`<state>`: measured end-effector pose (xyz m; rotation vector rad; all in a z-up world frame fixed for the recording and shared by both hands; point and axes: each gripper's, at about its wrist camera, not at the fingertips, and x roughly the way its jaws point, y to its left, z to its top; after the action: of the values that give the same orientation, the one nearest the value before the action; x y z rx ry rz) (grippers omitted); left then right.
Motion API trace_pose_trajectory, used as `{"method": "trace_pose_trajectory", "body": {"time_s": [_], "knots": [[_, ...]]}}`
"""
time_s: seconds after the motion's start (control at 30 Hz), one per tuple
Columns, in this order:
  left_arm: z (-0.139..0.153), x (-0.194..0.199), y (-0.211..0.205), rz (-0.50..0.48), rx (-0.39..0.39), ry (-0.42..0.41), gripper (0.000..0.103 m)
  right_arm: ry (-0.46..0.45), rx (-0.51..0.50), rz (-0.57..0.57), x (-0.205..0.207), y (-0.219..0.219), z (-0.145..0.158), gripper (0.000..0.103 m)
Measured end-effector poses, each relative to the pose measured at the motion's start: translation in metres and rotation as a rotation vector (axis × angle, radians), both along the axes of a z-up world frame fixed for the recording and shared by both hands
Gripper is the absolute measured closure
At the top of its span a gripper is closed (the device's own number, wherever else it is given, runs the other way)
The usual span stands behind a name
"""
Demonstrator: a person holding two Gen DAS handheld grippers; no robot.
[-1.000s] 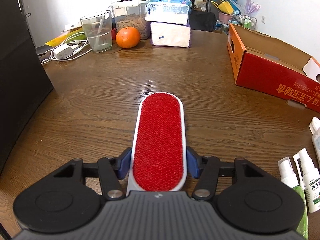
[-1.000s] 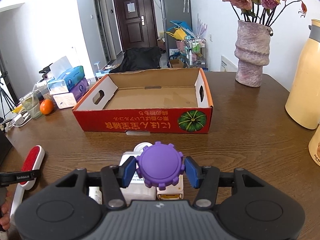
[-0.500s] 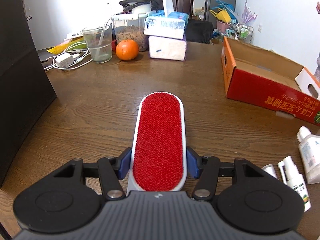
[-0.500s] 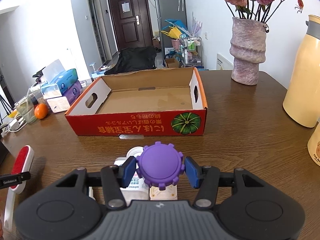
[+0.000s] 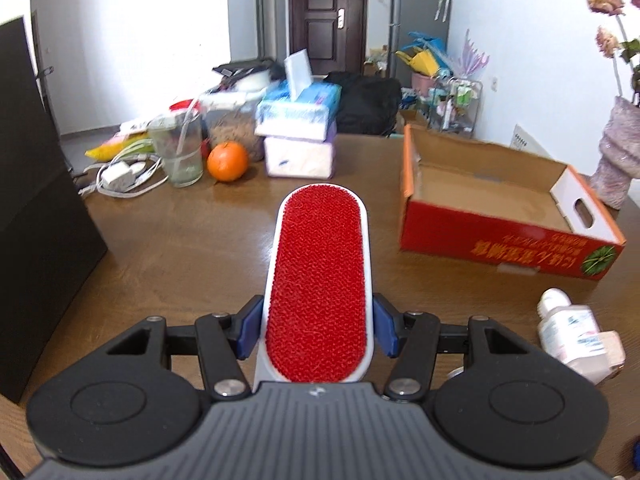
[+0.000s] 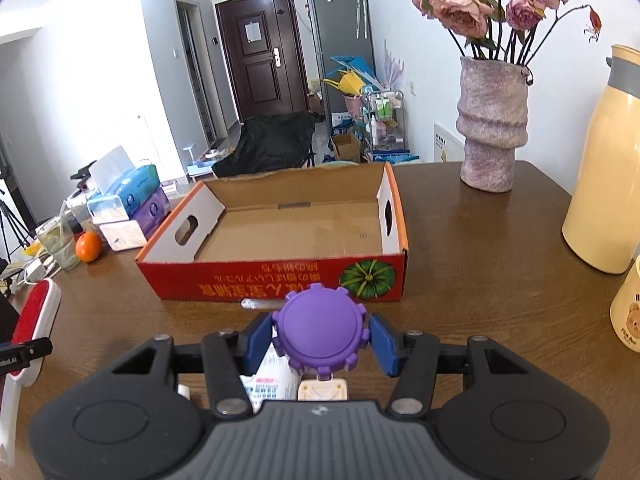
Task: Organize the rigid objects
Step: 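Carry the lint brush and purple cap into the red box with both tools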
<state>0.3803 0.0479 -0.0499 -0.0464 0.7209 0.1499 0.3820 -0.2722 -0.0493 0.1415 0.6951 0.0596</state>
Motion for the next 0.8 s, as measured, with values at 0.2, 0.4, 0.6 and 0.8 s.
{"method": "trace_pose_trajectory", "body": {"time_s": [0.2,0.4,0.6,0.8], "knots": [[0.023,0.007,-0.024,-0.034,-0.019,-0.043,0.046,-0.017,-0.006,0.005,0.009,0.001,0.011,0.05],[0.047,0.02,-0.05,-0.061,-0.025,-0.08,0.046,-0.034,0.002,0.004,0.022,-0.001,0.025,0.05],[0.065,0.04,-0.068,-0.069,-0.039,-0.1,0.046,-0.052,0.013,-0.002,0.038,-0.005,0.04,0.05],[0.077,0.062,-0.085,-0.067,-0.036,-0.098,0.046,-0.049,0.013,-0.007,0.058,-0.009,0.053,0.05]]}}
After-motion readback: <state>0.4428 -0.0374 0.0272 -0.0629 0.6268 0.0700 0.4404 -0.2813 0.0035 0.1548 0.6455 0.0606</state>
